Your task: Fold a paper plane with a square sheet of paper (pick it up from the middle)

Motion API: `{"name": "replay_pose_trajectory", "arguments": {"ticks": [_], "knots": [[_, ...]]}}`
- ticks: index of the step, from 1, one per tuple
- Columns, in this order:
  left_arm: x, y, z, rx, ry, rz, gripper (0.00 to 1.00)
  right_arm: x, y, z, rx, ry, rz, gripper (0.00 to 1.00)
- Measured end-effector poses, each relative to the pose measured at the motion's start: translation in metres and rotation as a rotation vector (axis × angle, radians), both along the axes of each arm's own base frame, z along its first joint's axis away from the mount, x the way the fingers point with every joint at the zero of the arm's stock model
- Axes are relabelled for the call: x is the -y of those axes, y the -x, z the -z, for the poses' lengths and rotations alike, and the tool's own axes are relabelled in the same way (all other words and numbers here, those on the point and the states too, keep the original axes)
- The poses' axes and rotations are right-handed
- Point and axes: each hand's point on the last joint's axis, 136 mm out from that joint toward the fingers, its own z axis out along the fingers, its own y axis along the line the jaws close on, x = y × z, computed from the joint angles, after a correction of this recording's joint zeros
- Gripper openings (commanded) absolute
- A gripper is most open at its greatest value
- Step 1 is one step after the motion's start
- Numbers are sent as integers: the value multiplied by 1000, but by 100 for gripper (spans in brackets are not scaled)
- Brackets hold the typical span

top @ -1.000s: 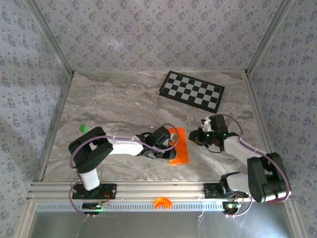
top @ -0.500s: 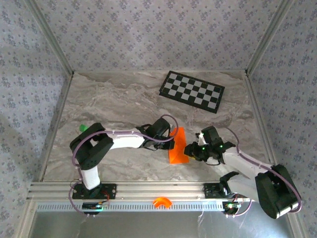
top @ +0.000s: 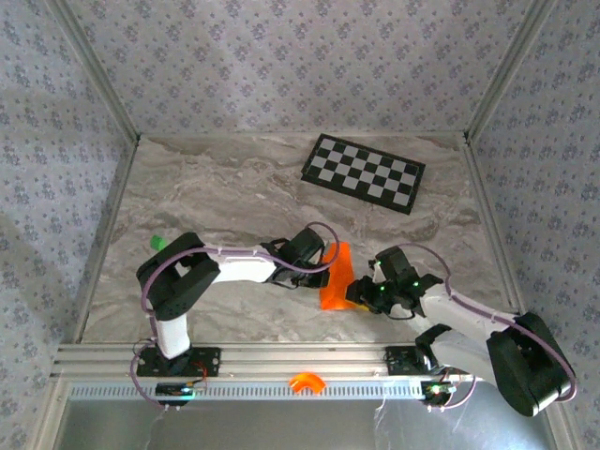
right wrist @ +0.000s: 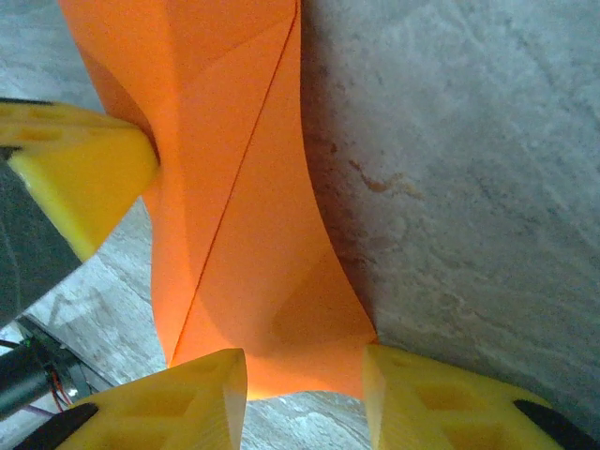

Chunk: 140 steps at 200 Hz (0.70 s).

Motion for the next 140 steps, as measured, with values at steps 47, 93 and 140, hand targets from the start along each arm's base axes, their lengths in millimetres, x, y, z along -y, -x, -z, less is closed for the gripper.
{"name": "replay_pose_trajectory", "arguments": {"ticks": [47, 93, 140], "knots": [[1, 1, 1, 2, 9, 3, 2, -9, -13, -6, 18, -27, 12, 43], [2, 1, 1, 7, 21, 5, 1, -19, -42, -24, 62, -82, 33, 47], [3, 1, 1, 9, 30, 7, 1, -17, -61, -22, 39, -115, 67, 47]]}}
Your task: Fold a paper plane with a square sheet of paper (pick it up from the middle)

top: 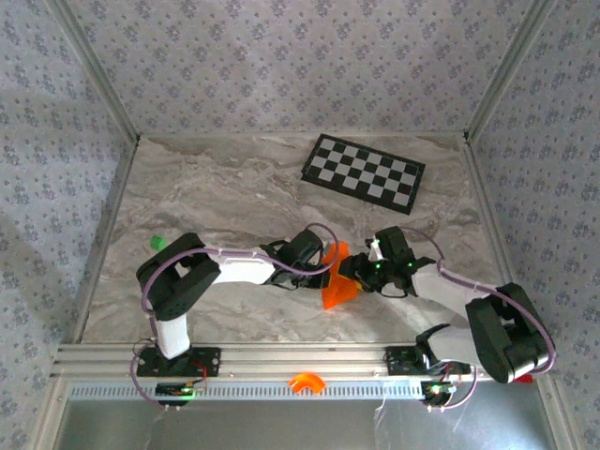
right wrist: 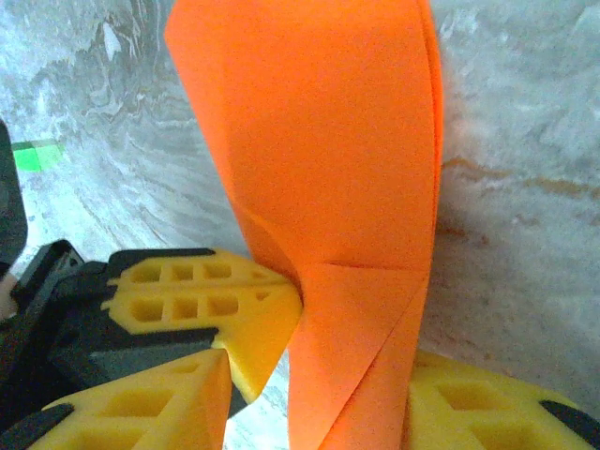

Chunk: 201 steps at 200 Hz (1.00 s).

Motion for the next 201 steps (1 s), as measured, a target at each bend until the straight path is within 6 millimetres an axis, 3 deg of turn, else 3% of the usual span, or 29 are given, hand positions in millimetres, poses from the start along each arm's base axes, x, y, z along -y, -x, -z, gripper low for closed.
{"name": "replay_pose_trajectory", "arguments": {"ticks": [43, 108, 201], "knots": [[1, 0, 0, 0, 5, -2, 1, 7, -8, 8, -26, -17, 18, 43], [1, 0, -1, -8, 13, -8, 1, 13, -13, 12, -6, -73, 27, 28], [2, 2, 0, -15, 29, -11, 2, 11, -19, 16, 3, -107, 9, 13]]}}
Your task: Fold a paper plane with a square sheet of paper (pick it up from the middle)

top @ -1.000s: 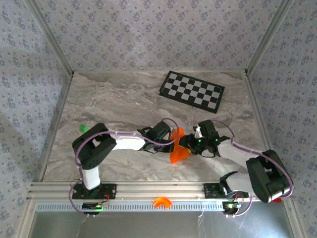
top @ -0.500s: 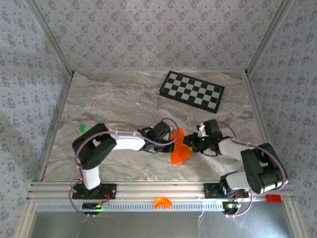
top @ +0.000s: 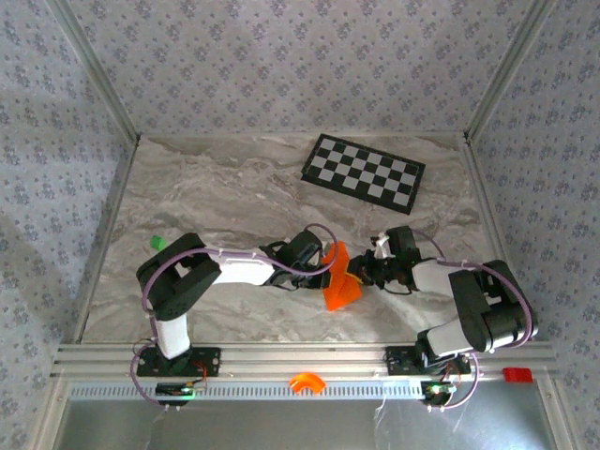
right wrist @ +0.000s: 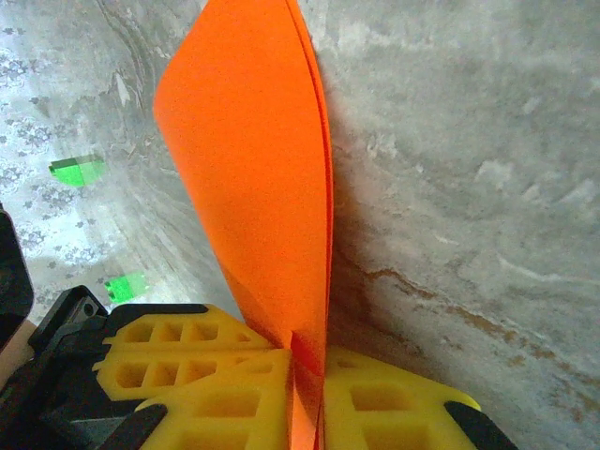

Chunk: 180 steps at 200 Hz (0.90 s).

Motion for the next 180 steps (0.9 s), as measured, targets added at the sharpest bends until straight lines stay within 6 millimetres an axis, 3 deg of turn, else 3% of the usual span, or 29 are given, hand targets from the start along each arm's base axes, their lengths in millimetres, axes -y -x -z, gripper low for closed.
{"name": "replay_pose_trajectory", "arguments": {"ticks": [30, 65, 101, 139, 180], "knots": [[0, 1, 0, 1, 15, -2, 6, 1, -1, -1, 8, -5, -3, 7], [-7, 4, -3, -18, 34, -23, 16, 0, 0, -3, 19, -12, -11, 6], [-18, 3, -27, 7, 88, -57, 21, 1, 0, -18, 87, 9, -28, 7], [-39, -11, -70, 99, 170, -151, 26, -2, -3, -48, 238, 220, -119, 7], [-90, -27, -96, 177, 218, -328, 36, 0, -5, -89, 457, 552, -167, 7]]}}
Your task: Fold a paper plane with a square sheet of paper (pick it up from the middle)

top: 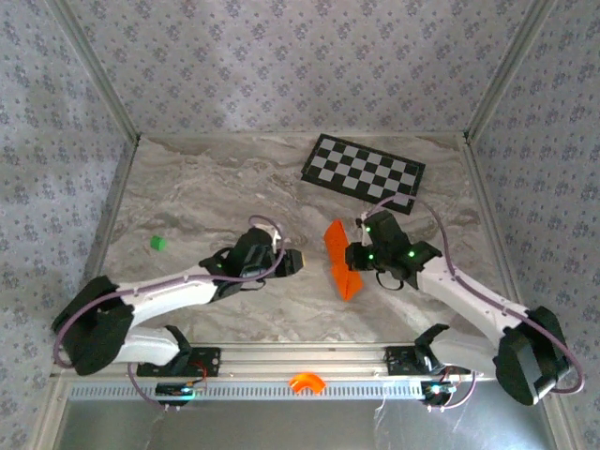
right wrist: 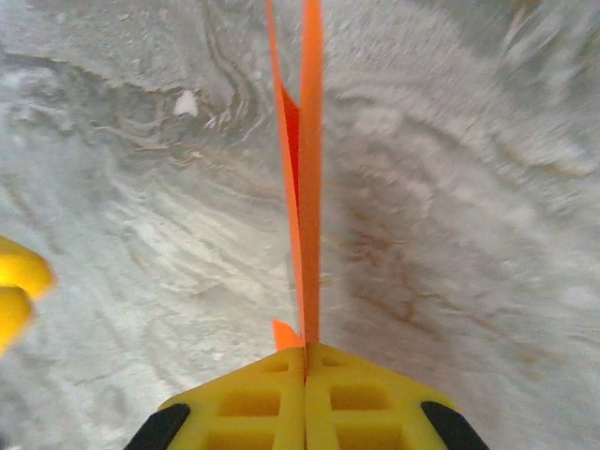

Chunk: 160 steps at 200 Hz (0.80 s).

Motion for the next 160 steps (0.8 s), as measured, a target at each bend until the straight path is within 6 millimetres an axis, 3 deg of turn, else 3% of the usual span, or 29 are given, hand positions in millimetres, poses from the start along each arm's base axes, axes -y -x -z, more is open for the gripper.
{"name": "replay_pose_trajectory", "arguments": {"ticks": [53, 81, 127, 160], "knots": [[-46, -19, -20, 36, -3, -149, 45, 37, 0, -28, 243, 521, 83, 7], [-68, -17, -19, 42, -10, -214, 47, 45, -3, -27, 304, 718, 108, 7], [-100, -10, -22, 50, -46, -312, 50, 18, 2, 19, 231, 805, 12, 9], [-123, -4, -28, 78, -45, -383, 52, -38, 4, 50, 143, 783, -92, 9]]}}
